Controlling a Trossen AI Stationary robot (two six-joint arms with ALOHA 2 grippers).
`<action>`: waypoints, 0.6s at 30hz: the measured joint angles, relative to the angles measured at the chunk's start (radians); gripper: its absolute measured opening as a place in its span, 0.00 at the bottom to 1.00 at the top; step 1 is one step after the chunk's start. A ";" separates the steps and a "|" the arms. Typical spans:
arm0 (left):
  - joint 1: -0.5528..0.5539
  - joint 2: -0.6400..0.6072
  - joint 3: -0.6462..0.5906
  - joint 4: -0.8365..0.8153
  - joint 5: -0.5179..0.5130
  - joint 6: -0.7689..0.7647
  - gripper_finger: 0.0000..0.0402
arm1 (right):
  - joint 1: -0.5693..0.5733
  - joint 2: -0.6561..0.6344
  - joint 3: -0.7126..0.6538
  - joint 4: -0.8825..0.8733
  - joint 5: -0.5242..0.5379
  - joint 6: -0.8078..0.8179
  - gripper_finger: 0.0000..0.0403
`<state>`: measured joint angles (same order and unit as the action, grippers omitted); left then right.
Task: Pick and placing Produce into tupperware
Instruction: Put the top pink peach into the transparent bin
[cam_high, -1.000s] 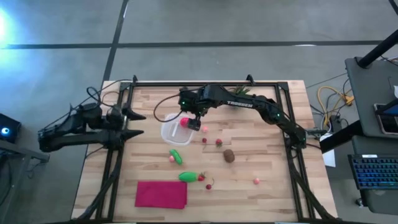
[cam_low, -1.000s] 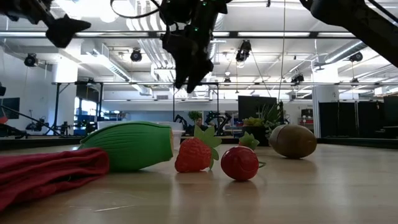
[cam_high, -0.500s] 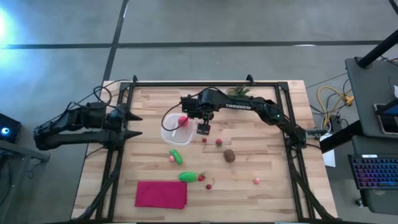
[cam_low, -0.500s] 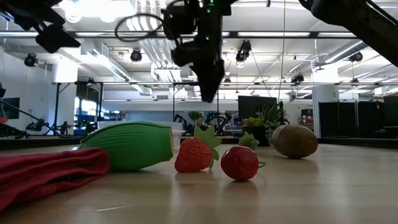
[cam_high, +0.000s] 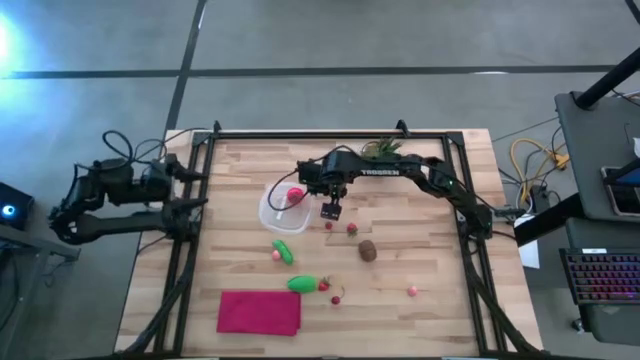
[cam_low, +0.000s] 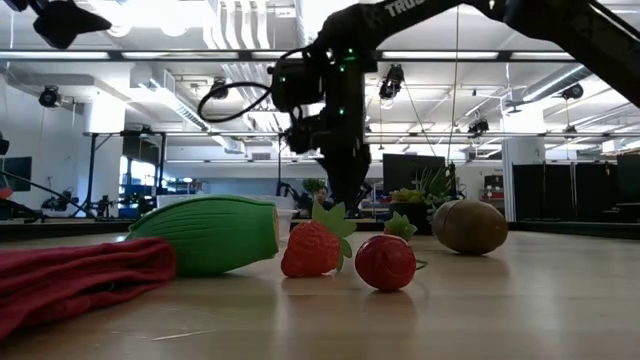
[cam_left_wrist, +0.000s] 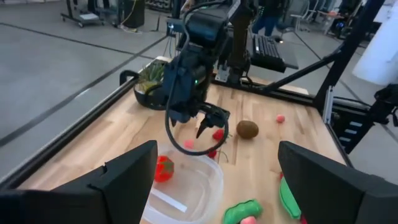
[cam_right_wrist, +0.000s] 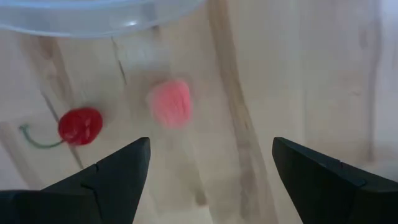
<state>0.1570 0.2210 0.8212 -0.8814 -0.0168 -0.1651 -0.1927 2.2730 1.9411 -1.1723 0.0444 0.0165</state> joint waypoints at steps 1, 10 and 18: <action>0.000 -0.001 -0.006 0.000 -0.001 -0.010 0.80 | 0.003 -0.001 -0.016 0.032 0.001 -0.005 0.82; 0.000 0.033 -0.042 -0.006 -0.001 -0.012 0.80 | 0.023 -0.008 -0.097 0.173 0.009 -0.033 0.82; 0.000 0.049 -0.042 -0.018 -0.045 -0.002 0.80 | 0.023 -0.008 -0.159 0.240 0.011 -0.035 0.82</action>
<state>0.1570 0.2699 0.7795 -0.8989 -0.0618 -0.1673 -0.1699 2.2654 1.7824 -0.9325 0.0551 -0.0182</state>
